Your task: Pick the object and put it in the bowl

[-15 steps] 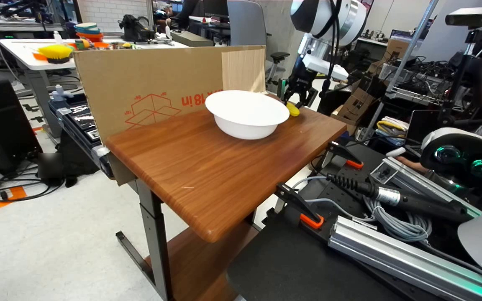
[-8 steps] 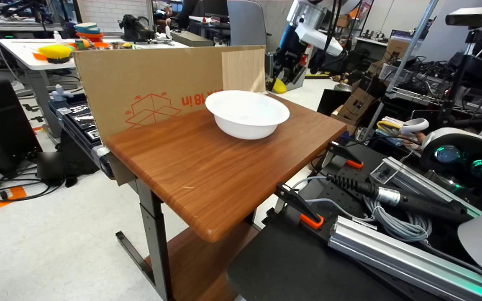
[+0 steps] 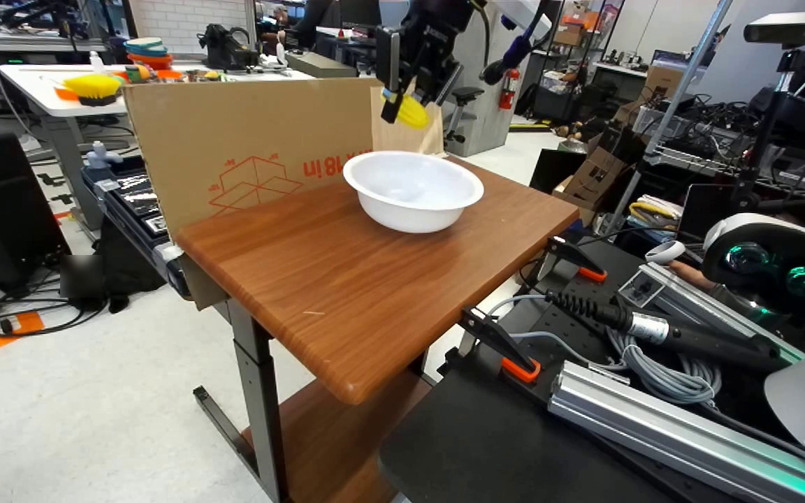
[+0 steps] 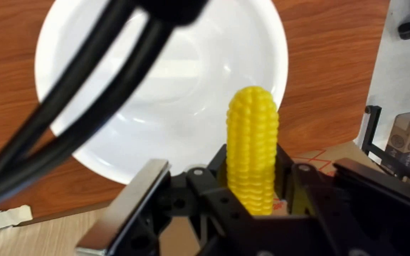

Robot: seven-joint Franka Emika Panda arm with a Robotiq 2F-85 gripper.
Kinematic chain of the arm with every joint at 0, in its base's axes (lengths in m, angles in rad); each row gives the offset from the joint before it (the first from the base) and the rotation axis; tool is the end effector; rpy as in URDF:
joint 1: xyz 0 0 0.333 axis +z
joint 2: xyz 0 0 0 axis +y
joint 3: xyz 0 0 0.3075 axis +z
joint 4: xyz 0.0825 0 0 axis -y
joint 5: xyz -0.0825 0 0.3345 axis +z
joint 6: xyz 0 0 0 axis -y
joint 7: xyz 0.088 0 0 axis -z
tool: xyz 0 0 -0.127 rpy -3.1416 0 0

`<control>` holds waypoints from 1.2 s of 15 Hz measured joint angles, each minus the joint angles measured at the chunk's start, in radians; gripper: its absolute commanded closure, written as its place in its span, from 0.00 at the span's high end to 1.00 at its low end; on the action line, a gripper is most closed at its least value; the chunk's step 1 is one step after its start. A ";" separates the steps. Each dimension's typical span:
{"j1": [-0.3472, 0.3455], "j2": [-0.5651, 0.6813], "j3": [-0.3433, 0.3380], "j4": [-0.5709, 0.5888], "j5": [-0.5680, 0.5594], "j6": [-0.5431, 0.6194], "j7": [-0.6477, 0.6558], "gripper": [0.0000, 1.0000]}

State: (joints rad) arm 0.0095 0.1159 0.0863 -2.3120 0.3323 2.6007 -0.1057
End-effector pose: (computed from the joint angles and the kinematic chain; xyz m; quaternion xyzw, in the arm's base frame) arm 0.5050 0.0451 0.3199 -0.9906 0.0351 -0.0852 0.1016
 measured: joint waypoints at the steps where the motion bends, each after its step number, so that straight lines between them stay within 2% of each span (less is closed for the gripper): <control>1: 0.010 0.006 0.001 -0.005 0.000 -0.001 0.015 0.07; 8: -0.020 0.071 -0.070 -0.037 -0.003 0.000 0.064 0.07; 12: -0.042 0.130 -0.079 -0.035 -0.003 0.010 0.033 0.07; 13: -0.042 0.148 -0.079 -0.029 -0.009 0.012 0.031 0.54; 14: -0.042 0.164 -0.079 -0.020 -0.017 0.013 0.031 0.55; 15: -0.042 0.177 -0.078 -0.009 -0.021 0.013 0.031 0.60; 18: -0.042 0.202 -0.077 0.020 -0.034 0.013 0.031 0.83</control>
State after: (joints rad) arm -0.0325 0.3177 0.0094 -2.2925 0.2983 2.6132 -0.0748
